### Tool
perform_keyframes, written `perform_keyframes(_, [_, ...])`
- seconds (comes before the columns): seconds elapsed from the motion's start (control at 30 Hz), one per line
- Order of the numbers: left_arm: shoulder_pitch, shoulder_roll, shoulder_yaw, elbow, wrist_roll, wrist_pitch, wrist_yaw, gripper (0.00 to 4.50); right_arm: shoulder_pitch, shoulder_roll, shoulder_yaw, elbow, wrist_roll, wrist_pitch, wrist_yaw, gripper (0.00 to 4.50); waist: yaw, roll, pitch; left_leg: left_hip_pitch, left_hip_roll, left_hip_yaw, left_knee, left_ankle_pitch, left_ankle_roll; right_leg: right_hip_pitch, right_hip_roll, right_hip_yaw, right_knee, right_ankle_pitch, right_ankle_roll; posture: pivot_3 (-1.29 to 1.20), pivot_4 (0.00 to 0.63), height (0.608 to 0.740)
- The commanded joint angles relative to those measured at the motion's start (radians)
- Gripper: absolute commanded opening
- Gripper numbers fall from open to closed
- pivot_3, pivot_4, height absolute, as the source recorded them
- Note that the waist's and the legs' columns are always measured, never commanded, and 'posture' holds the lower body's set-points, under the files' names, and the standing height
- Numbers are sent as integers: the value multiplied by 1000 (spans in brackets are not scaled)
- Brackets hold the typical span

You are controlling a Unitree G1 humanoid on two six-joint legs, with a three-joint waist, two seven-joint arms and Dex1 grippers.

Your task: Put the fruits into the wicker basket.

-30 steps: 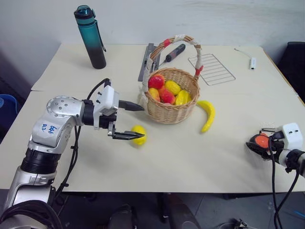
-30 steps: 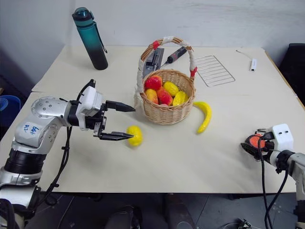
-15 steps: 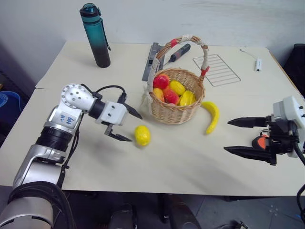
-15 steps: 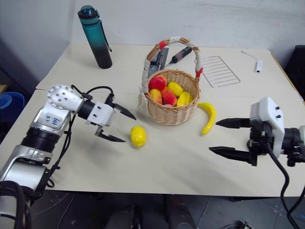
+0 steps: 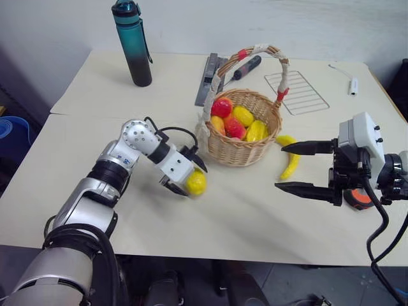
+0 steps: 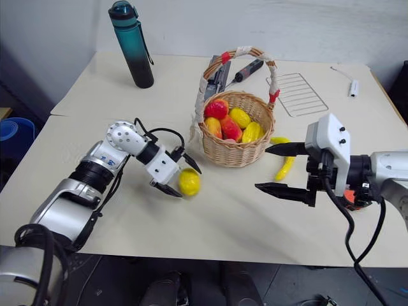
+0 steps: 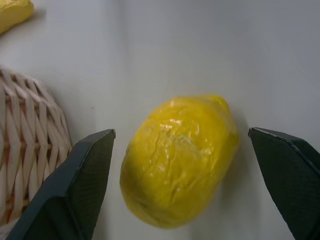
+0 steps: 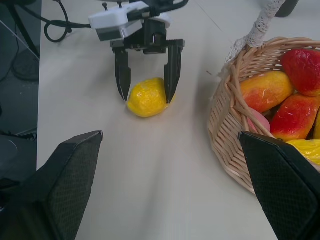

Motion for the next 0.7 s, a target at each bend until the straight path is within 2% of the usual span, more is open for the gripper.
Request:
perform_keyframes(0.03, [-18, 2, 8, 20, 6, -9, -16, 3566, 23, 1, -36, -50, 28, 1, -14, 4500, -2, 0, 0, -1, 0, 0, 0, 0, 0, -1, 0, 0, 0, 0, 0, 0, 150, 740])
perform_keyframes(0.1, [-10, 5, 17, 20, 3, -5, -10, 3044, 38, 0, -47, -57, 32, -1, -18, 4500, -3, 0, 0, 0, 0, 0, 0, 0, 0, -1, 0, 0, 1, 0, 0, 0, 150, 740])
perform_keyframes(0.17, [4, 15, 27, 6, -4, 8, -9, 2814, 50, -1, -57, -62, 36, -4, -23, 4500, -5, 0, 0, 0, 0, 0, 1, 0, 0, -1, 0, 0, 2, 0, 0, 0, 150, 740])
perform_keyframes(0.27, [68, 38, 87, -172, -129, 261, -49, 2785, 66, 5, -74, -70, 45, -5, -41, 4500, -8, 0, 0, 0, 0, 0, 2, 0, 0, -1, 0, 1, 4, 0, 0, 0, 150, 740])
perform_keyframes(0.3, [87, 45, 114, -271, -186, 395, -41, 2785, 70, 9, -79, -72, 43, -6, -56, 4500, -8, 0, 0, 0, 0, 0, 3, 0, 0, -1, 0, 1, 6, 0, 0, 0, 150, 740])
perform_keyframes(0.37, [93, 30, 191, -476, -291, 668, 86, 2785, 79, 24, -99, -78, 43, -3, -99, 4500, -7, 0, 0, 0, 0, 0, 5, 1, 0, -1, 0, 0, 8, 0, 0, 0, 150, 740])
perform_keyframes(0.43, [87, 12, 241, -602, -322, 844, 202, 2785, 86, 37, -116, -87, 49, 0, -130, 4500, -4, 0, 0, -1, 1, -2, 8, 1, 0, -1, 0, -1, 10, 0, 0, 0, 150, 740])
perform_keyframes(0.53, [33, -32, 270, -692, -284, 1120, 407, 2785, 96, 60, -148, -99, 65, 6, -184, 4500, 2, 0, 0, -4, 0, -5, 15, 0, 0, -1, 0, -2, 13, 0, 1, 0, 150, 740])
perform_keyframes(0.6, [-52, -151, 321, -676, -279, 1359, 643, 2785, 112, 82, -174, -106, 77, 11, -234, 4500, 10, -1, 0, -4, -1, -5, 16, 1, 0, 1, 0, -1, 13, 1, 2, 0, 150, 740])
perform_keyframes(0.7, [-88, -220, 273, -626, -196, 1386, 770, 2785, 129, 99, -188, -117, 74, 10, -276, 4500, 18, -1, 0, -4, -2, -5, 16, 1, 1, 1, -1, -1, 13, 1, 3, 0, 150, 740])
